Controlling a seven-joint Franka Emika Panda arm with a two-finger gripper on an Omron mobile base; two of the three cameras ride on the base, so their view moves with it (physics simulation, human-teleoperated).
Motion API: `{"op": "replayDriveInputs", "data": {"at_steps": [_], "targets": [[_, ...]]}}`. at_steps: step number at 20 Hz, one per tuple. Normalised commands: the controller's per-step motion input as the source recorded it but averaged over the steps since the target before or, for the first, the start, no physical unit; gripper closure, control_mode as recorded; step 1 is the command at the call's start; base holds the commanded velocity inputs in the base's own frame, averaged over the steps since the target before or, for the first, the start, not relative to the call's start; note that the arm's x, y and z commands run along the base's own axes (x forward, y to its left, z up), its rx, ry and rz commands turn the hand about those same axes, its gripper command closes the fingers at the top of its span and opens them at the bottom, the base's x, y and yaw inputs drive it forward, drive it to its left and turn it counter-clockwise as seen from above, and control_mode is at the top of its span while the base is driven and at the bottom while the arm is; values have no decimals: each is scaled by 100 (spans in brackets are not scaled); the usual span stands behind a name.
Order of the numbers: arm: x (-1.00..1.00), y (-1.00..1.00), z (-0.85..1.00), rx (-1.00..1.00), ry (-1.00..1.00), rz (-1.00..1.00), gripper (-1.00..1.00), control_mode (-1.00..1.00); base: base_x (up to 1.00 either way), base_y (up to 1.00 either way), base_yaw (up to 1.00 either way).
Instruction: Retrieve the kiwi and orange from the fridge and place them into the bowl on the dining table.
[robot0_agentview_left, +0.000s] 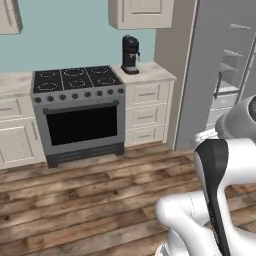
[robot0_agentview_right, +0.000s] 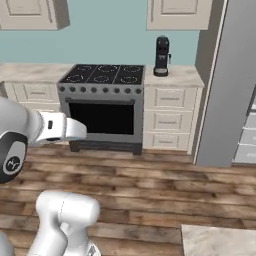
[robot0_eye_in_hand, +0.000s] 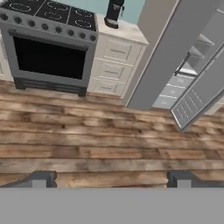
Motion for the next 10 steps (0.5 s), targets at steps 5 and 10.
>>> {"op": "replayDriveInputs", "data": {"at_steps": [5, 10], "targets": [[0, 0, 0, 0, 0, 0, -100, 100, 100, -49, -8], [0, 0, 0, 0, 0, 0, -100, 100, 100, -68, -2]]}}
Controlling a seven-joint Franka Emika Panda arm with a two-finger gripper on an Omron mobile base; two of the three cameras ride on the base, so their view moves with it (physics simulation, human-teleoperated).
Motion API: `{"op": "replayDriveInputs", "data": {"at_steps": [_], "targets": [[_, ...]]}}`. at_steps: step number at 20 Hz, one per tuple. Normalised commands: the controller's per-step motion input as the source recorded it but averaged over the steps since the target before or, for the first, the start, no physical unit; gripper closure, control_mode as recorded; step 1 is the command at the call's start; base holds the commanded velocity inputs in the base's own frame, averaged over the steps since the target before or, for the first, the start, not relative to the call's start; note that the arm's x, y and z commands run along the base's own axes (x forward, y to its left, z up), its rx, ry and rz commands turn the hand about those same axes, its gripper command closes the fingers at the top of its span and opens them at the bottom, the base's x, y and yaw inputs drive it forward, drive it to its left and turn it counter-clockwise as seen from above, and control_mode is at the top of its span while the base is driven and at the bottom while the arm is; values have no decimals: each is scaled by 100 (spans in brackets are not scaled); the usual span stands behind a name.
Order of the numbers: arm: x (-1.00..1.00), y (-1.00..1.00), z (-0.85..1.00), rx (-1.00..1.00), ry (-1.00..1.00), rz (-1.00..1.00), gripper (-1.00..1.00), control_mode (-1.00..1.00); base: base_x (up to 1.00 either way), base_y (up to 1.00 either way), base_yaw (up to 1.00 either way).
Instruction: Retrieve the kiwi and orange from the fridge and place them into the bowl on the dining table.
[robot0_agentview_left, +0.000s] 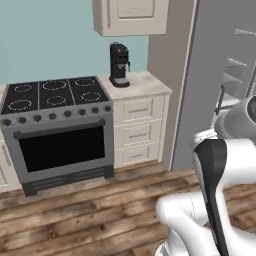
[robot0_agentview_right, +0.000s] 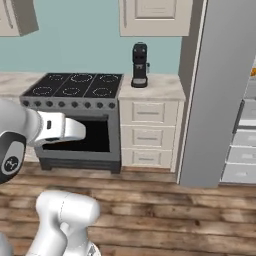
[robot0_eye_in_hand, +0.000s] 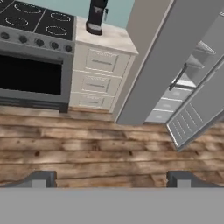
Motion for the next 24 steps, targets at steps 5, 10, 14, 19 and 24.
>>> {"op": "replayDriveInputs", "data": {"at_steps": [5, 10, 14, 19, 24], "targets": [[0, 0, 0, 0, 0, 0, -100, 100, 100, -93, 0], [0, 0, 0, 0, 0, 0, -100, 100, 92, -97, 0], [0, 0, 0, 0, 0, 0, -100, 100, 75, -94, 0], [0, 0, 0, 0, 0, 0, -100, 100, 69, -86, -6], [0, 0, 0, 0, 0, 0, -100, 100, 59, -56, -23]]}}
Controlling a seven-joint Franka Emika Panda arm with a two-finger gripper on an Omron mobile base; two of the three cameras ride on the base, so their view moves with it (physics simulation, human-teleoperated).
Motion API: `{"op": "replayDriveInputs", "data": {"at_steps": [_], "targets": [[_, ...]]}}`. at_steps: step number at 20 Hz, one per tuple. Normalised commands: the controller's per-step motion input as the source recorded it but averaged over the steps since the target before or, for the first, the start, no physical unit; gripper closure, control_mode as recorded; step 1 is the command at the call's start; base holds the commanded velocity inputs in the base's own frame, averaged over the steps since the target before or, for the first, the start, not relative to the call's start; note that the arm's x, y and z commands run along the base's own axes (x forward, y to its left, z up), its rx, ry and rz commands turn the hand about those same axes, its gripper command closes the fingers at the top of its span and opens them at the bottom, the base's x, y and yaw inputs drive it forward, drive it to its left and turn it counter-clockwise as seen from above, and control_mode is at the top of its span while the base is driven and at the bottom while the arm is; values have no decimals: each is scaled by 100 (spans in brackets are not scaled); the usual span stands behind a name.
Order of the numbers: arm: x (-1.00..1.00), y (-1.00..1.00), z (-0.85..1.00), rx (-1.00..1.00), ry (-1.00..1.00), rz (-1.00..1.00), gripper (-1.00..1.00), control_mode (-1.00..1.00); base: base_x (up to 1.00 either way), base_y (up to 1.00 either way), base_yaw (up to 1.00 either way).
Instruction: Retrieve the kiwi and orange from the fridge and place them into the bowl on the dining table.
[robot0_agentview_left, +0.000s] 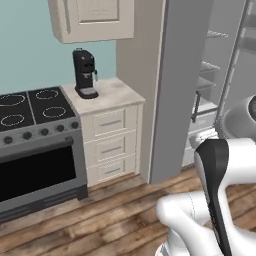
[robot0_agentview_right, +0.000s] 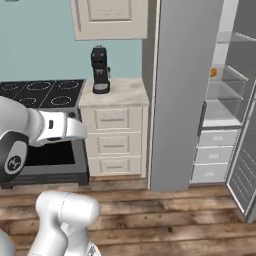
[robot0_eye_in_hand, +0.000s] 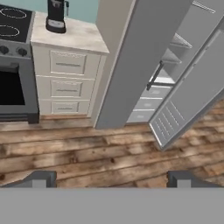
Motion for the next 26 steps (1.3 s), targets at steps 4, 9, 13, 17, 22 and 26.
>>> {"op": "replayDriveInputs", "data": {"at_steps": [4, 9, 13, 17, 22, 26], "targets": [[0, 0, 0, 0, 0, 0, -100, 100, 56, -45, -25], [0, 0, 0, 0, 0, 0, -100, 100, 62, -26, -22], [0, 0, 0, 0, 0, 0, -100, 100, 73, -24, -21], [0, 0, 0, 0, 0, 0, -100, 100, 70, -23, -29], [0, 0, 0, 0, 0, 0, -100, 100, 62, -20, -26], [0, 0, 0, 0, 0, 0, -100, 100, 46, -30, -12]]}}
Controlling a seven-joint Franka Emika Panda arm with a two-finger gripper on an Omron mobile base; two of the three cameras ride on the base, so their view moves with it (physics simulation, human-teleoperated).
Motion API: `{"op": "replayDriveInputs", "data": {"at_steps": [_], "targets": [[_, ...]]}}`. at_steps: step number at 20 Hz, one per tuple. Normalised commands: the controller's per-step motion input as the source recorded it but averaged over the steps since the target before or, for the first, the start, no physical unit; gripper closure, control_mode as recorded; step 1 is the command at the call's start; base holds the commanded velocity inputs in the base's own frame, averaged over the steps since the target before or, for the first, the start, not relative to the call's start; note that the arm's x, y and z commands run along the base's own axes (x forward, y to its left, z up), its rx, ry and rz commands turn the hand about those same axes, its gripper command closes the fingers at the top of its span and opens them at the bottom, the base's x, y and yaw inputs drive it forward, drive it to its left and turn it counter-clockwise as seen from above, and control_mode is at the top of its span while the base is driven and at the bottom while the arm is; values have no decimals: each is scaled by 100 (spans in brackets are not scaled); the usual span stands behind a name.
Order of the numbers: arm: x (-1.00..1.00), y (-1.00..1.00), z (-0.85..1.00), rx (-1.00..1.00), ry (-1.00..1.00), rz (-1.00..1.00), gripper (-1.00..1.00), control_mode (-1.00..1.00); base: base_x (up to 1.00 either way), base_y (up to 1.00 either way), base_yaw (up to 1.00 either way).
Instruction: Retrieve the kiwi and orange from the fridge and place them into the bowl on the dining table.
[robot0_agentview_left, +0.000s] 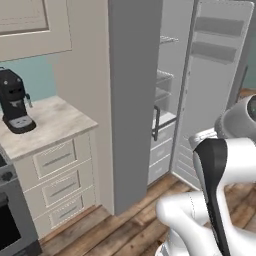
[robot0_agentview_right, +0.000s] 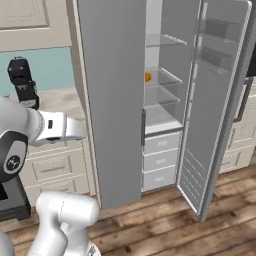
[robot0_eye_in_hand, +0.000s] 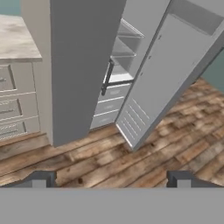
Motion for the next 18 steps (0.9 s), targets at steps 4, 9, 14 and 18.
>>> {"op": "replayDriveInputs", "data": {"at_steps": [4, 9, 14, 18], "targets": [[0, 0, 0, 0, 0, 0, -100, 100, 46, -36, -10], [0, 0, 0, 0, 0, 0, -100, 100, 50, -39, -10], [0, 0, 0, 0, 0, 0, -100, 100, 53, -24, -10], [0, 0, 0, 0, 0, 0, -100, 100, 71, 0, -6]]}}
